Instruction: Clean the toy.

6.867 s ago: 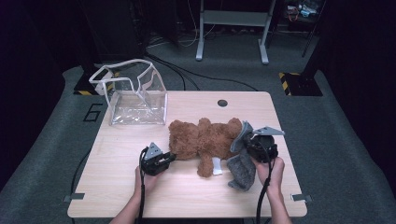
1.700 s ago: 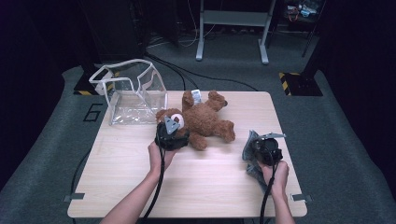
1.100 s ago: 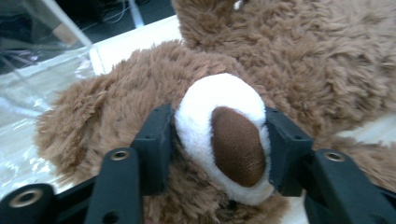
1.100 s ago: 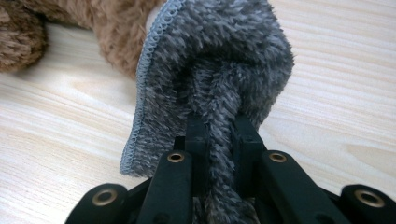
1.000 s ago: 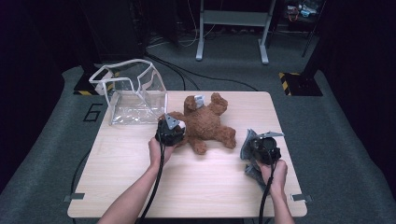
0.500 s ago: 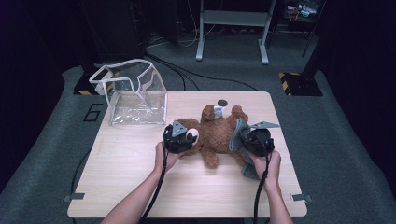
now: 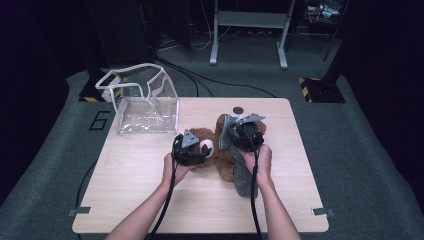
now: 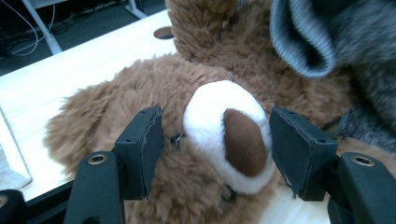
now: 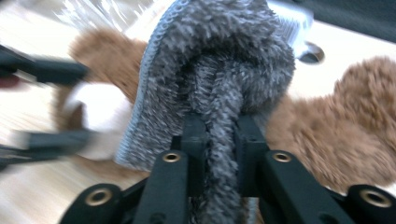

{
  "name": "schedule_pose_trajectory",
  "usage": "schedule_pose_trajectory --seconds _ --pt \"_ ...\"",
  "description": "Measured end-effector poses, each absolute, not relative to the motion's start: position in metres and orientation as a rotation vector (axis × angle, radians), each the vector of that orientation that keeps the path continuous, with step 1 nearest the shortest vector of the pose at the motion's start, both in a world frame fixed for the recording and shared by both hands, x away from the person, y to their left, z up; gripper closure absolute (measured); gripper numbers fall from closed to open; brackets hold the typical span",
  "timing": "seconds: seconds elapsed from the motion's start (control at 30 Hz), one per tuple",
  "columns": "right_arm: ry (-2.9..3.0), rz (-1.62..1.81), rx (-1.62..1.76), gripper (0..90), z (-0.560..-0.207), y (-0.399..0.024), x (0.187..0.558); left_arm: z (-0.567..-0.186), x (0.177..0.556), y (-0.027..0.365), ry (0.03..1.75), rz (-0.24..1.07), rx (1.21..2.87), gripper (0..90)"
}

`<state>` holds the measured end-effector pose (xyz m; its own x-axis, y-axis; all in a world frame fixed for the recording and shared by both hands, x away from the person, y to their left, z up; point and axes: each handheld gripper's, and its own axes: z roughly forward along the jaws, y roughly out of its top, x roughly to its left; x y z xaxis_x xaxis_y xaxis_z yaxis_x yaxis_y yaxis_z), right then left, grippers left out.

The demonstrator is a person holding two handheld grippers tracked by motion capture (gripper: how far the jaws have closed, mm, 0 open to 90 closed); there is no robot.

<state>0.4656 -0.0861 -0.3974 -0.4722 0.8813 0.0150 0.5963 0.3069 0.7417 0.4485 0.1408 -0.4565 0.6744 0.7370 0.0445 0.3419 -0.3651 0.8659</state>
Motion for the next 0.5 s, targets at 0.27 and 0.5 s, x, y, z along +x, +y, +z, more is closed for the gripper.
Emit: schedule_pose_trajectory --seconds 0.27,0.5 --pt "2.25 0.811 1.25 54.3 -0.401 -0.101 0.45 -0.464 0.429 0.166 0.886 0.527 1.999 31.5" --pt "2.294 0.799 1.249 78.0 -0.404 -0.119 0.438 -0.494 0.432 0.175 0.988 0.444 2.041 34.4"
